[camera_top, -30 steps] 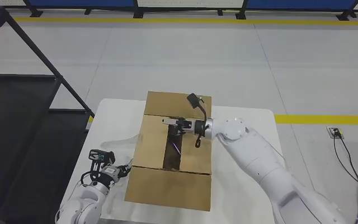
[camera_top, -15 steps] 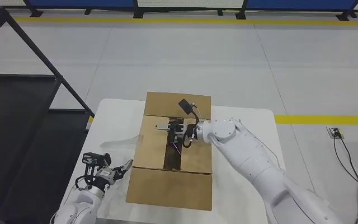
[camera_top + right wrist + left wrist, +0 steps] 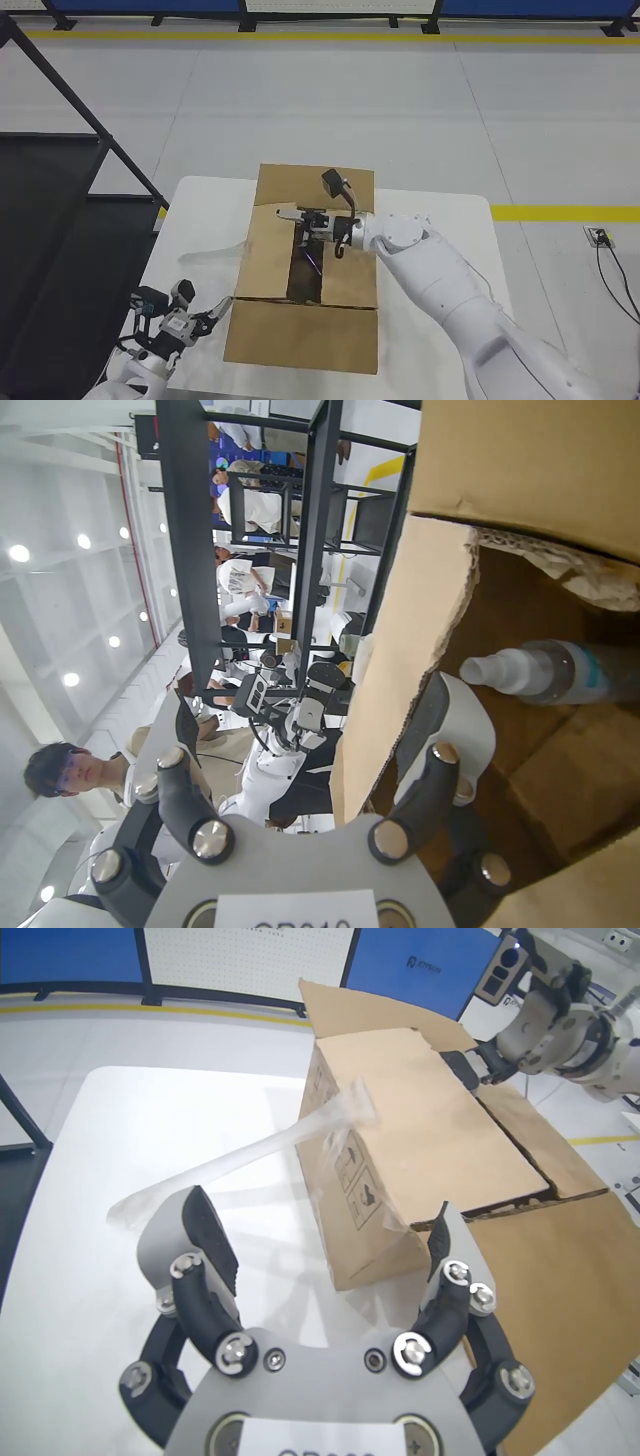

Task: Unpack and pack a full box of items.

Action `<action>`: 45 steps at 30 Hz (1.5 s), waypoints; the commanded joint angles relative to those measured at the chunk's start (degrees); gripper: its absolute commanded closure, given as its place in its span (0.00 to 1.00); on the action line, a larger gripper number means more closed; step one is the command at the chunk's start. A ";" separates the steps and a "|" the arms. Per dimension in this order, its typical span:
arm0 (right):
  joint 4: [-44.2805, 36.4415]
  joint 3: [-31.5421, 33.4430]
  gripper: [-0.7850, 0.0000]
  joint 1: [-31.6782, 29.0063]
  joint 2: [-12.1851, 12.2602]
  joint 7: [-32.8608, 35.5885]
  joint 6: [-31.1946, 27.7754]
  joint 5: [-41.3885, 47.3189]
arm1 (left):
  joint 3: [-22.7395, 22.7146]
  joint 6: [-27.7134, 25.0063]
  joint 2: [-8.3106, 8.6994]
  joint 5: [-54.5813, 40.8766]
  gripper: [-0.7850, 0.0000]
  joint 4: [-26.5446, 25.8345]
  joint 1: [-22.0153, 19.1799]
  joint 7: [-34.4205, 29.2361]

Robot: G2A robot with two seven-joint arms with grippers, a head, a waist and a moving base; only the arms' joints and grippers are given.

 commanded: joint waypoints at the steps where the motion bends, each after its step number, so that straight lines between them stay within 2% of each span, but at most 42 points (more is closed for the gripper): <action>1: 0.27 0.75 0.00 0.21 -0.30 0.97 -0.46 1.51 | -0.15 -0.74 0.06 1.11 0.00 -1.71 1.14 0.18; 5: 0.56 1.56 0.00 0.62 -1.08 1.50 -1.37 2.97 | 0.31 -0.58 0.10 3.55 0.00 -4.11 1.91 -0.47; 9: 0.56 1.87 0.00 1.20 -1.95 1.80 -2.38 3.52 | 1.94 1.42 -0.04 5.49 0.00 -5.23 0.98 -1.61; 17: 1.95 1.78 0.00 2.79 -4.57 3.12 -3.02 4.49 | 5.92 4.40 -0.43 7.23 0.00 -5.03 -2.85 -4.81; 22: 3.26 2.01 0.00 3.49 -5.97 6.57 -6.02 5.51 | 6.74 7.75 -0.87 3.49 0.00 -4.53 -4.95 -4.92; 28: 5.35 2.58 0.00 4.37 -7.07 12.28 -9.01 6.50 | 5.66 9.22 -1.06 -0.69 0.00 -4.08 -6.20 -5.13; 33: 6.56 2.88 0.00 5.15 -7.33 12.15 -9.97 5.29 | 3.81 10.00 -1.09 -2.03 0.00 -4.38 -5.43 -3.62; 45: 5.75 5.51 0.00 4.53 -4.61 9.58 -12.55 3.04 | -3.43 9.18 -0.83 -9.13 0.00 -2.87 -3.02 -4.44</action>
